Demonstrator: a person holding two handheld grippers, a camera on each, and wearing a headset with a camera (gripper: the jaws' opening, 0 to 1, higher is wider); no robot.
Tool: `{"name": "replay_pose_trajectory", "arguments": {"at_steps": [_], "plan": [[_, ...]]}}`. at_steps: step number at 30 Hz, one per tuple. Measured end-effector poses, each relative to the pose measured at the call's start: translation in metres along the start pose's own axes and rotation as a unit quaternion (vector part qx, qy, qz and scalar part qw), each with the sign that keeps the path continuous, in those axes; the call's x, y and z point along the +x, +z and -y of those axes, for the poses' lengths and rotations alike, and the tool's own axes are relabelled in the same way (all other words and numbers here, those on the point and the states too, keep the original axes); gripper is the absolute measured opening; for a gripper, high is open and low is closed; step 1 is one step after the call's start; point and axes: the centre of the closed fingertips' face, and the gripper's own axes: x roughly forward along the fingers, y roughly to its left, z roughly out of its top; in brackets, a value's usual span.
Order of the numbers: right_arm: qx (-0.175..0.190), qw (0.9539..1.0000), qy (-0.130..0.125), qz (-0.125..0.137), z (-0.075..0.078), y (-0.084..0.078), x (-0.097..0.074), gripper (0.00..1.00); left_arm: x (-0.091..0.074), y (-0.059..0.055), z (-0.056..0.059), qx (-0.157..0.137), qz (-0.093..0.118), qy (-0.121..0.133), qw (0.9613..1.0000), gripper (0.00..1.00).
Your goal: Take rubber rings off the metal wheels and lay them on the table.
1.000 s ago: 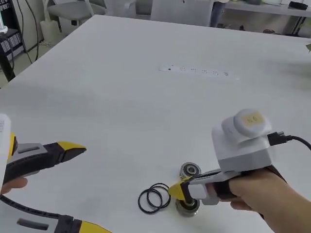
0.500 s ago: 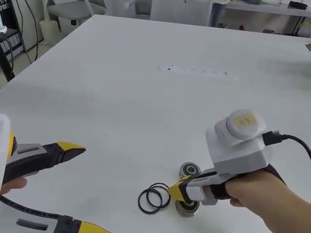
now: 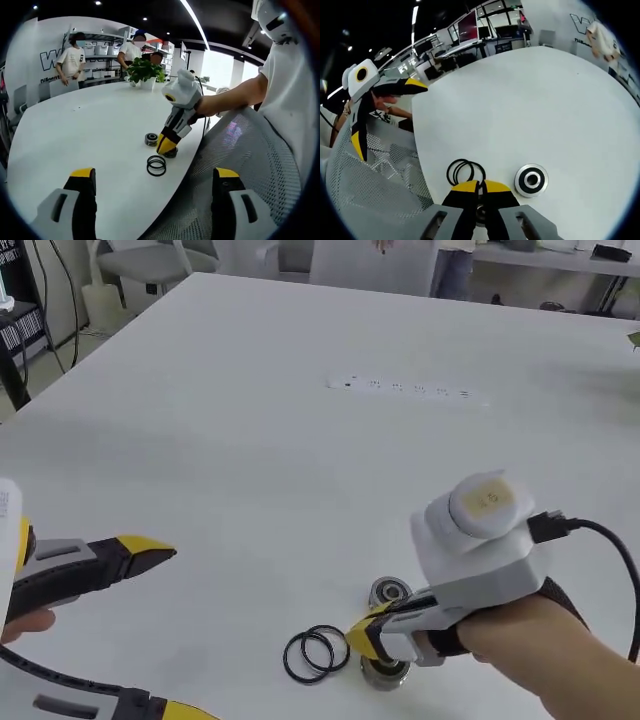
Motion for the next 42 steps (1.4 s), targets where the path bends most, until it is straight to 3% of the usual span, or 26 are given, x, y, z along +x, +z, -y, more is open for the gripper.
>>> {"name": "replay_pose_trajectory", "arguments": {"at_steps": [9,15,32,42], "plan": [[0.002,1.0,0.002,0.001,0.0,0.001,-0.001,0.0,0.0,-0.001,0.0,0.0,-0.002,-0.001,1.0,0.95],[0.009,0.9998,0.003,0.018,0.001,0.009,-0.011,0.02,0.0,0.0,0.0,0.001,-0.003,-0.002,1.0,0.96],[-0.02,0.997,0.023,0.07,-0.015,0.036,-0.06,0.16,0.001,0.003,0.002,0.011,-0.006,-0.006,0.9999,0.97],[-0.047,0.9927,0.015,0.11,-0.017,0.04,-0.096,0.3,0.001,0.003,0.003,0.015,-0.008,-0.007,0.9998,0.99]]}}
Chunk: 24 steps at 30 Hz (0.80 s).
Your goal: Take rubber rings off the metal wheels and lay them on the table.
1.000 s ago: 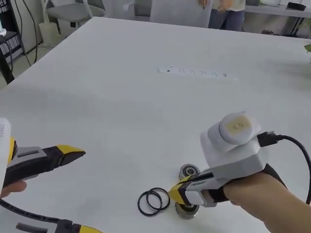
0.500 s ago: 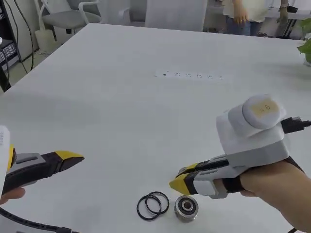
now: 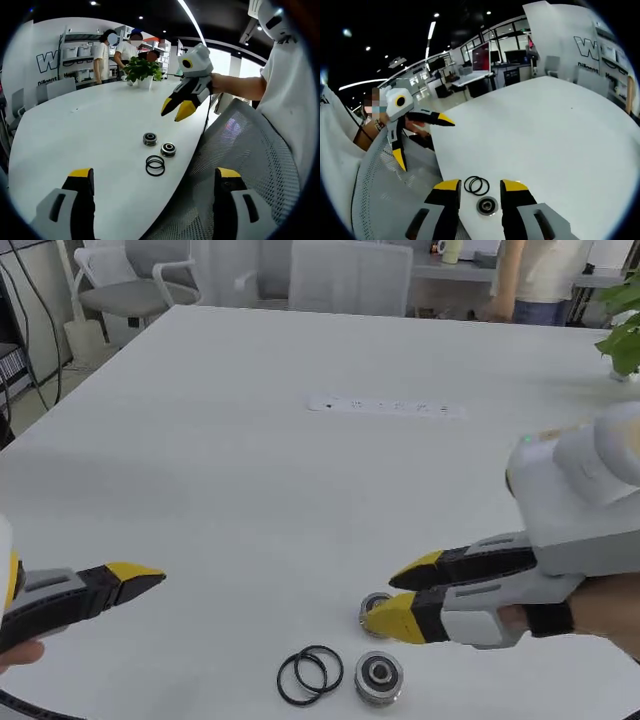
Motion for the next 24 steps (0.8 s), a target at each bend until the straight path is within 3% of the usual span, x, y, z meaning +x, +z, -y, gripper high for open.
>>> {"name": "replay_pose_trajectory", "arguments": {"at_steps": [4,14,24], "plan": [[-0.023,0.9991,-0.008,0.035,0.002,0.007,-0.017,0.38,-0.001,0.001,0.0,-0.001,0.003,-0.001,1.0,0.99],[-0.023,0.9941,-0.028,0.102,0.008,0.007,-0.052,0.56,-0.003,0.003,0.0,-0.005,0.01,0.001,0.9999,0.99],[-0.014,0.9892,-0.052,0.137,0.015,-0.009,-0.068,0.75,-0.004,0.003,-0.001,-0.007,0.015,0.002,0.9999,0.99]]}}
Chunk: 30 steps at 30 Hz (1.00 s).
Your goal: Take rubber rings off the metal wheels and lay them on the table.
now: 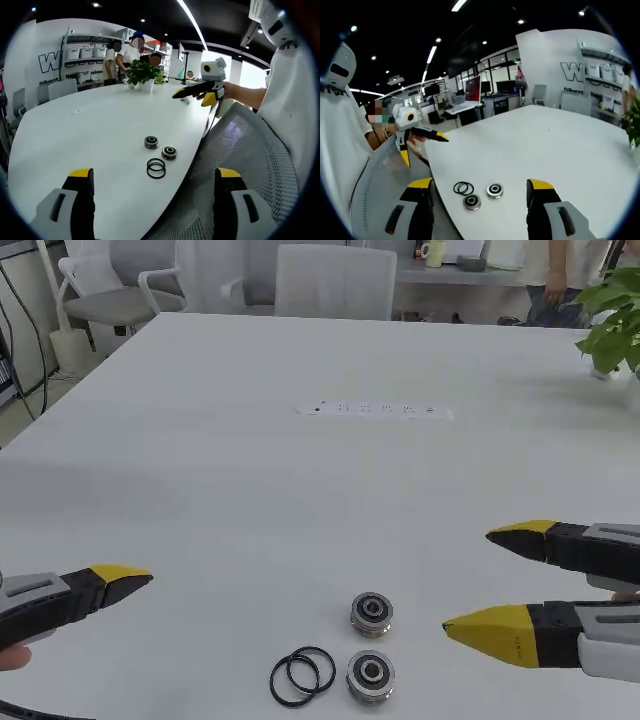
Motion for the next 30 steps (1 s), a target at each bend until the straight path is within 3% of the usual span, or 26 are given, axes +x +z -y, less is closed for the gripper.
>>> {"name": "replay_pose_trajectory", "arguments": {"at_steps": [5,19,30], "plan": [[0.016,0.9996,-0.024,0.005,0.011,-0.01,-0.008,0.82,0.0,0.001,0.0,-0.003,0.004,-0.001,1.0,0.99],[0.058,0.995,-0.08,-0.012,0.032,-0.042,-0.021,0.99,0.002,0.002,0.0,-0.005,0.003,-0.001,1.0,0.99],[0.08,0.9921,-0.096,-0.006,0.034,-0.047,-0.027,0.99,0.003,0.002,0.0,-0.007,0.003,0.0,1.0,0.99]]}}
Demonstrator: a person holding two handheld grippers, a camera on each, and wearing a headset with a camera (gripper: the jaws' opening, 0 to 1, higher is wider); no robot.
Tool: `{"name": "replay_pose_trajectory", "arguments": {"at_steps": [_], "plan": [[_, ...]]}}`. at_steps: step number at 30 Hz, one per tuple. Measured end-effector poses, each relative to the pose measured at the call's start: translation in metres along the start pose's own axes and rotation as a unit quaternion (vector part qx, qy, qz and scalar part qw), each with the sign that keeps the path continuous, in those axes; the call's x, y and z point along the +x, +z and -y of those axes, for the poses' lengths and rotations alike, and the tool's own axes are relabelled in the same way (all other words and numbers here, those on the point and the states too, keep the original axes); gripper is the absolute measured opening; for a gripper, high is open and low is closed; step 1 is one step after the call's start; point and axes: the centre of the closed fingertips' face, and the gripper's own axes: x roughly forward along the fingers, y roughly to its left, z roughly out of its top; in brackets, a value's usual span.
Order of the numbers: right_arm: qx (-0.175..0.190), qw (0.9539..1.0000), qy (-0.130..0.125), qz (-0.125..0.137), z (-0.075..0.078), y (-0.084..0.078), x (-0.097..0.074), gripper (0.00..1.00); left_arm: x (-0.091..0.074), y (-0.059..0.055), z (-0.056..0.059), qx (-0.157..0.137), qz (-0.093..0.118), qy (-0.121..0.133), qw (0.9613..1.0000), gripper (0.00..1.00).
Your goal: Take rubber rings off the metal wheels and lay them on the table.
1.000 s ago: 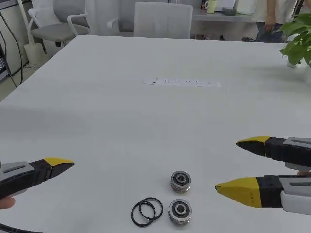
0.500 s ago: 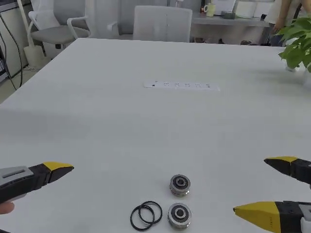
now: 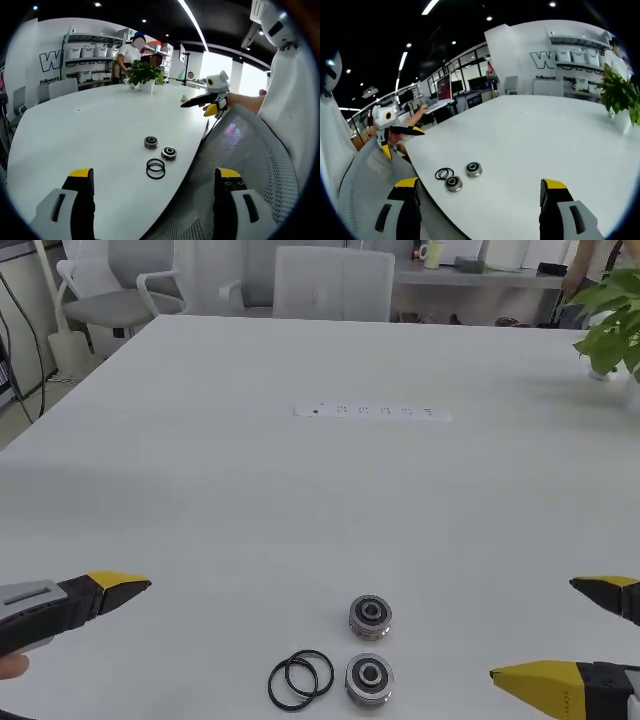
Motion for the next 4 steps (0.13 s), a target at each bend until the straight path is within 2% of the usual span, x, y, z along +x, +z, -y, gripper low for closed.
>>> {"name": "replay_pose_trajectory", "arguments": {"at_steps": [4], "plan": [[0.008,0.9999,0.002,-0.008,-0.0065,-0.0042,0.001,0.99,0.0001,0.0007,0.0002,0.0,0.002,0.0,1.0,0.99]]}}
